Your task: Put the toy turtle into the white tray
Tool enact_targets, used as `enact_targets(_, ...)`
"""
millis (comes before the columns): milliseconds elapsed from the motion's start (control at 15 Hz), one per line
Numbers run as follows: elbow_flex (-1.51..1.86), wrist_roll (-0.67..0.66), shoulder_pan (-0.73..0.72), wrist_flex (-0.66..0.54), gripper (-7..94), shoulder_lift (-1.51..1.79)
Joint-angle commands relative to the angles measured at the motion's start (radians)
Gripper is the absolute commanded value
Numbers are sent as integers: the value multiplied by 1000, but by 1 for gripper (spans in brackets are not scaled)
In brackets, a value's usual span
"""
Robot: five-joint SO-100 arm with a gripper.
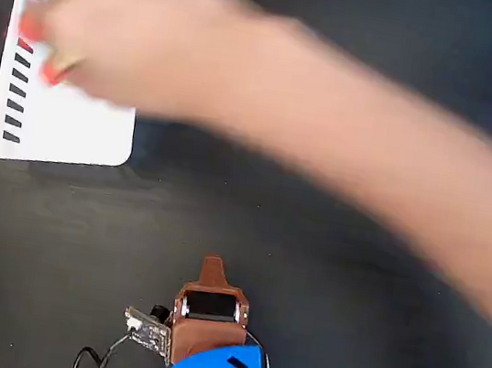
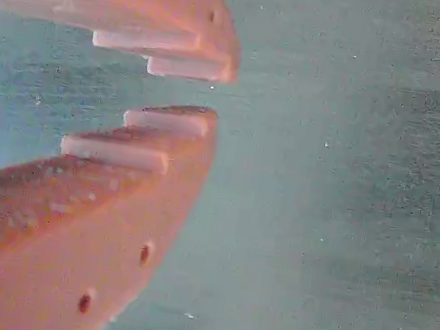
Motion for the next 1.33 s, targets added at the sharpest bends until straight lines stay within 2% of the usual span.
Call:
enact_targets(0,-11,14,-6,20,0,5)
enact_targets(1267,-11,14,-6,20,0,5)
